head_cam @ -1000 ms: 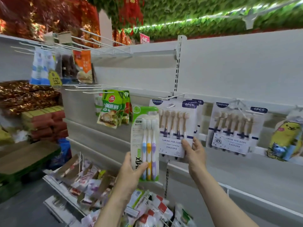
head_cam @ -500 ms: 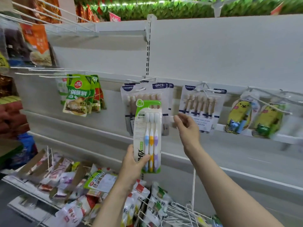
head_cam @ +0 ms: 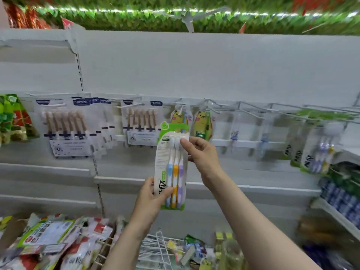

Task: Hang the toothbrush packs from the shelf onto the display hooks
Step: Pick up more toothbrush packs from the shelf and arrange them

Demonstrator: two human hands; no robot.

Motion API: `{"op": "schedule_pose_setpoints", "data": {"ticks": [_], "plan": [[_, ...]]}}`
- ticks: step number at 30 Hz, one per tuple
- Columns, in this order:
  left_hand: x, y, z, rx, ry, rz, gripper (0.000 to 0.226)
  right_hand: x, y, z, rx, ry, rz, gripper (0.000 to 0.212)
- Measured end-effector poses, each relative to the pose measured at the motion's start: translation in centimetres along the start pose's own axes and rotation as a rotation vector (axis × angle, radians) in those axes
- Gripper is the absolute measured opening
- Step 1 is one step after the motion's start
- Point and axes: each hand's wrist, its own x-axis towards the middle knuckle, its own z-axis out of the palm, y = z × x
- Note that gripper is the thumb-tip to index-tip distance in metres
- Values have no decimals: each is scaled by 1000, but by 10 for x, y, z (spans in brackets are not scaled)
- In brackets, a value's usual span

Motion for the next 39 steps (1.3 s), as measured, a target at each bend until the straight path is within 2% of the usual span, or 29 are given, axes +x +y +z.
{"op": "schedule_pose_setpoints", "data": {"ticks": [2,7,16,20,25,27,30,39], "plan": [[-15,-1,47,0,-19,-6,26,-14,-10,-50,-1,23,-3,19],[-48,-2,143,30,-110,-2,22,-43,-25,-148,-21,74,8,12],[-47,14,253,27,-284,-11,23,-55,-54,-272,-43,232,1,24],[-36,18,291,32,-385,4,24,-56,-57,-310,-42,348,-8,31],[-14,23,342,38,-471,58,24,-45,-72,-356,-111,437,-51,24],[-4,23,360,41,-505,78,25,-37,-75,-371,-137,448,-62,28],[12,20,381,59,-506,104,24,-26,-72,-390,-151,484,-68,34],[54,15,435,80,-504,160,26,5,-77,-427,-197,555,-78,24]]}}
